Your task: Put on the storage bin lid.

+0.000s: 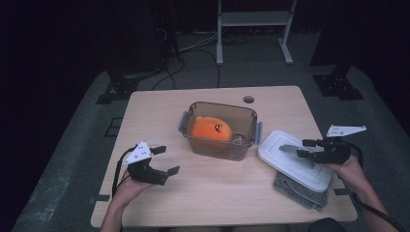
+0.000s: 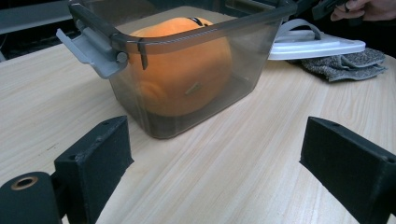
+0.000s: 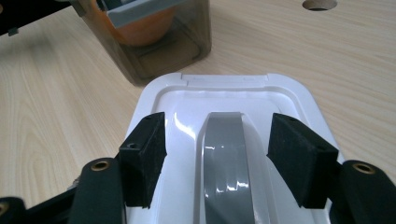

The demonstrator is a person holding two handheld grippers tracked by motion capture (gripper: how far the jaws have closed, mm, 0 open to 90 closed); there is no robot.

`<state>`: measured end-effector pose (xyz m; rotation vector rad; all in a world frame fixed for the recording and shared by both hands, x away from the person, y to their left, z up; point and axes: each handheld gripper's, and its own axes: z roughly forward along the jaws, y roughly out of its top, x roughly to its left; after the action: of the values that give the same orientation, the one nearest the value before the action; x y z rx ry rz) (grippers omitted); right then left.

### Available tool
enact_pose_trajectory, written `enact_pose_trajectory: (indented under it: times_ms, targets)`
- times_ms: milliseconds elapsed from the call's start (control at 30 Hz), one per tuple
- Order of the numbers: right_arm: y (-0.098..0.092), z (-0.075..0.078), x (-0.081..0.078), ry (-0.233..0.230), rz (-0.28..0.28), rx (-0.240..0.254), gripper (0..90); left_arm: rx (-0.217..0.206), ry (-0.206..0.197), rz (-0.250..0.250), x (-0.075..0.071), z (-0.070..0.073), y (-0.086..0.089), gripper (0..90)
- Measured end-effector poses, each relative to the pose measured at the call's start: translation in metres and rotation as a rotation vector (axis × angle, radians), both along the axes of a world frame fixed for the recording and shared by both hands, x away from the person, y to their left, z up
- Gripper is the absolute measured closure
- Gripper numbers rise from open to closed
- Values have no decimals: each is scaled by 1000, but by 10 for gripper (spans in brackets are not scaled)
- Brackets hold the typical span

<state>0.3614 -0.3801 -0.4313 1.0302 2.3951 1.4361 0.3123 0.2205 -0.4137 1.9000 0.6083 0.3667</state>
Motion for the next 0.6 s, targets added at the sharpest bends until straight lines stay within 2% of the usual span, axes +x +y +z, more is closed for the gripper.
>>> enact_pose_trajectory:
  times_ms: [233,333,600]
  targets:
    - [5,-8,1,-7,-3,-17,358,0,-1,0,0,0,1,79]
    - [6,-11,2,-4,-1,-10,358,1,-1,-1,0,0,1,79]
    - [8,-18,4,-13,-1,-27,458,1,-1,-2,0,0,1,78]
